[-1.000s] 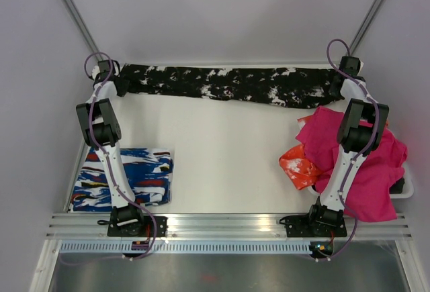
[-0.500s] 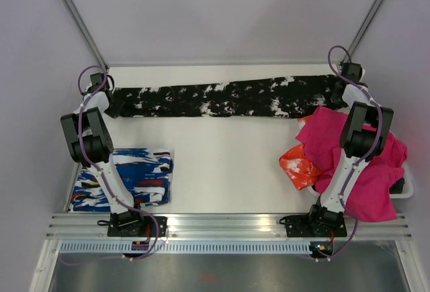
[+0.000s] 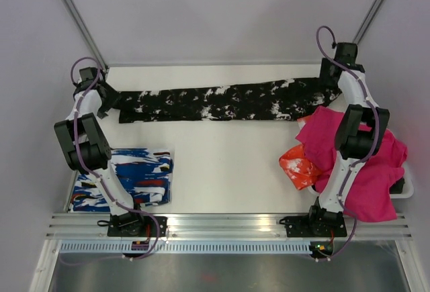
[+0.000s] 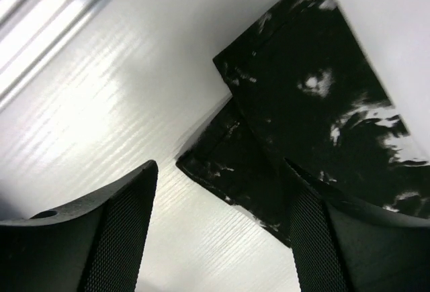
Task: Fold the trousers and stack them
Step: Fold the trousers
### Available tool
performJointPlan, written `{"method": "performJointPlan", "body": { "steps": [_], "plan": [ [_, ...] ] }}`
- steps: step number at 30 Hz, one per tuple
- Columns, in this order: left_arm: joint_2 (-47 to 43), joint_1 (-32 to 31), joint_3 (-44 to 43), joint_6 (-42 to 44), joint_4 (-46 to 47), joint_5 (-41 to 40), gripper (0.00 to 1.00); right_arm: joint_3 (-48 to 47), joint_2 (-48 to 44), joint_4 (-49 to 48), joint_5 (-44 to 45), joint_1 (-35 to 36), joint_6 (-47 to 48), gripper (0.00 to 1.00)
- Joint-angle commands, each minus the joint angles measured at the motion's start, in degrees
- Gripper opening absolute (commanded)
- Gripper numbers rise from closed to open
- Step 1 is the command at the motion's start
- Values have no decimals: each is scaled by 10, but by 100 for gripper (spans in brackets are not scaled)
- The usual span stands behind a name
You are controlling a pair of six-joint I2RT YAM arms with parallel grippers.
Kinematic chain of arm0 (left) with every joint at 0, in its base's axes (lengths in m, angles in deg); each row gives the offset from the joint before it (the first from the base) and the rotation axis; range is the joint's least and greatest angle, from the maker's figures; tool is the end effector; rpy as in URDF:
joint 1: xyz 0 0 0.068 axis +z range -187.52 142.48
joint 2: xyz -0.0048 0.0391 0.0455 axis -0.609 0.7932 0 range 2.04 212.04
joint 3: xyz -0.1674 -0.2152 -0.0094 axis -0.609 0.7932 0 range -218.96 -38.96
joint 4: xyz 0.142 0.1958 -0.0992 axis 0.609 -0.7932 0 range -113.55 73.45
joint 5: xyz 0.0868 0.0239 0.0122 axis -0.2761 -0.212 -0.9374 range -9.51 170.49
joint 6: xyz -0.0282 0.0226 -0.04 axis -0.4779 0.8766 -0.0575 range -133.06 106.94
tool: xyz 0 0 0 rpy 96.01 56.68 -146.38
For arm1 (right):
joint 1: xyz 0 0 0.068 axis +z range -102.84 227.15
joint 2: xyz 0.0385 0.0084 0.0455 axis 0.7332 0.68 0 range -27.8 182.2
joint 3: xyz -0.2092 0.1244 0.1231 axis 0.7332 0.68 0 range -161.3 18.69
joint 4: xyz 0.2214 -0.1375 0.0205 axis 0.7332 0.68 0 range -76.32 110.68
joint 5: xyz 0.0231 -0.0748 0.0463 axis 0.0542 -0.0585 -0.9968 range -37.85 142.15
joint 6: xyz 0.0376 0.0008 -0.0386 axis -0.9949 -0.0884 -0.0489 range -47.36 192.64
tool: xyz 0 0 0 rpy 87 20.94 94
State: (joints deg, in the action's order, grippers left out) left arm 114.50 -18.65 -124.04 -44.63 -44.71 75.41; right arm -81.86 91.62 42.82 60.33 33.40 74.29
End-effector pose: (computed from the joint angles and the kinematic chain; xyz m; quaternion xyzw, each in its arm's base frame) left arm 0.4038 0.1415 0.2079 -0.4184 0.8576 0.0094 0.2988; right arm 0.4592 -0.1176 0.2398 0.1237 0.9233 -0.1139 0.3453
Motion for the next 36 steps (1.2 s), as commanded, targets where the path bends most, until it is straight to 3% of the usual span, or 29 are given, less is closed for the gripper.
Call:
{"method": "performJointPlan", "body": {
  "steps": [1,5,9,15,19,26,29,31,33,36],
  "plan": [
    [-55,12,-48,37,4,-27,79,-82,-39,19,-61,47,43,64],
    [-30,34,-57,35,26,42,79,-80,-82,11,-127,68,26,68],
    [17,58,-34,35,122,140,78,-19,-131,-30,-164,123,8,73],
    [94,75,-72,91,224,262,77,21,-127,-98,-237,211,-52,74],
    [122,75,-95,121,212,316,77,-10,-85,-128,-270,282,-86,74],
    [165,78,-136,136,181,323,78,-136,20,-118,-294,360,-74,74],
    [175,78,-151,143,168,348,71,-159,42,-126,-300,373,-85,74],
    [170,78,-148,148,163,377,55,-158,46,-136,-295,378,-89,74],
    [156,77,-141,153,153,400,23,-154,48,-149,-290,378,-106,75],
    [130,77,-136,159,124,445,4,-145,54,-159,-297,384,-113,75]
  ]
}}
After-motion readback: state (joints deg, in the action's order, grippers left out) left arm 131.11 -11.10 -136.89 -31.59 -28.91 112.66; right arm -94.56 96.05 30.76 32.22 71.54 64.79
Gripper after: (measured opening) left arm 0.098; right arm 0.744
